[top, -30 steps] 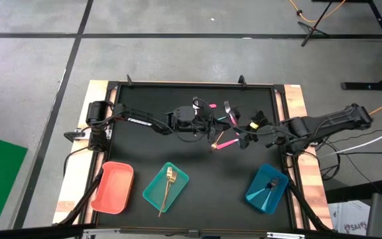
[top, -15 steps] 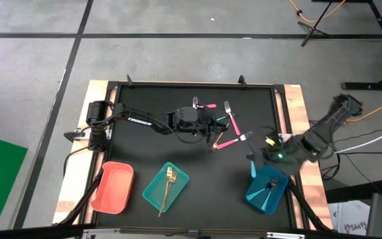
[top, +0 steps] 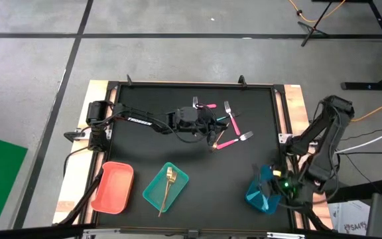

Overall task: Sort silverware by color (type)
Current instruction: Put the blue fork into the blue bin

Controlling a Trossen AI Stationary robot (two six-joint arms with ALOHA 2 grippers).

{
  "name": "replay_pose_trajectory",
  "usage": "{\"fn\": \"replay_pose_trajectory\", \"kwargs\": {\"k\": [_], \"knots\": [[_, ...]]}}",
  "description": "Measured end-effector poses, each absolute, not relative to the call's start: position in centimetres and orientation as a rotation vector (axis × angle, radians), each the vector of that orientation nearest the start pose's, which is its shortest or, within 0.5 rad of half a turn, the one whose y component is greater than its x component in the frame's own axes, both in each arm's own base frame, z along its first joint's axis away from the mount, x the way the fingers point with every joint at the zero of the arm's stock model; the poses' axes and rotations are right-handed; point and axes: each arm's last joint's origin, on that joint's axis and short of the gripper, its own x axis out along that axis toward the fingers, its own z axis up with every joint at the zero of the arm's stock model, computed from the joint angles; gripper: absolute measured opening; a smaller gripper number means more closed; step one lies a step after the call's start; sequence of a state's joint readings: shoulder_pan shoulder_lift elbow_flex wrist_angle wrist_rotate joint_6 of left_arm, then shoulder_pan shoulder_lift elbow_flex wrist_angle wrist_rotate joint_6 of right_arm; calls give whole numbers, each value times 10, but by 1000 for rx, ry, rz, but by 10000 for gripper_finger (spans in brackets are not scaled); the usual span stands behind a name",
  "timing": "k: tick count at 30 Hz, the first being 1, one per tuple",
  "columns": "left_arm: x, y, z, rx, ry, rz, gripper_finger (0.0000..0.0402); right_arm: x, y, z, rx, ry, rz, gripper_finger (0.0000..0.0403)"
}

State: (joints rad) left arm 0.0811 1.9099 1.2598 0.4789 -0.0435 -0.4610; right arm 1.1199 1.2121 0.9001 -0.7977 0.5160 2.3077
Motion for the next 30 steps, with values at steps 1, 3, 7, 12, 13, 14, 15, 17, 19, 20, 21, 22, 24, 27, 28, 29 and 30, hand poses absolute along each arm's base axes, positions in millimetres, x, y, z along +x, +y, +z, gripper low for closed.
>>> {"fn": "replay_pose_trajectory", "kwargs": {"k": [1,3,7,12,13,14,15,17,19,20,21,22,24,27,28,29,30], "knots": [[433,36,235,-462,139,162,73,108,194,248,1312,869,-506,0],[433,36,235,-463,140,161,73,105,197,246,1295,920,-506,0],[433,36,235,-464,140,161,73,99,196,244,1246,1008,-524,0],[433,36,235,-465,140,160,73,93,189,244,1197,1115,-569,0],[433,36,236,-465,139,160,73,92,189,244,1196,1140,-574,0],[433,36,236,-465,140,160,73,92,189,244,1198,1161,-575,0],[433,36,235,-465,140,161,73,92,189,244,1199,1174,-575,0],[433,36,235,-464,139,165,73,91,190,244,1201,1197,-574,0],[433,38,236,-463,134,186,73,92,190,244,1205,1199,-575,0],[433,39,236,-462,131,198,73,93,189,244,1209,1204,-584,0],[433,39,236,-461,128,208,73,95,188,244,1211,1213,-598,0],[433,39,236,-460,127,215,73,97,187,243,1213,1227,-615,0],[432,40,236,-460,126,217,73,99,186,241,1212,1281,-649,0],[433,40,236,-458,127,215,73,101,188,238,1218,1386,-689,0],[433,39,236,-458,127,215,73,102,188,238,1223,1401,-703,0],[433,39,236,-458,127,214,73,103,188,237,1228,1405,-715,0],[433,39,236,-458,127,213,73,105,187,236,1234,1406,-728,0]]}}
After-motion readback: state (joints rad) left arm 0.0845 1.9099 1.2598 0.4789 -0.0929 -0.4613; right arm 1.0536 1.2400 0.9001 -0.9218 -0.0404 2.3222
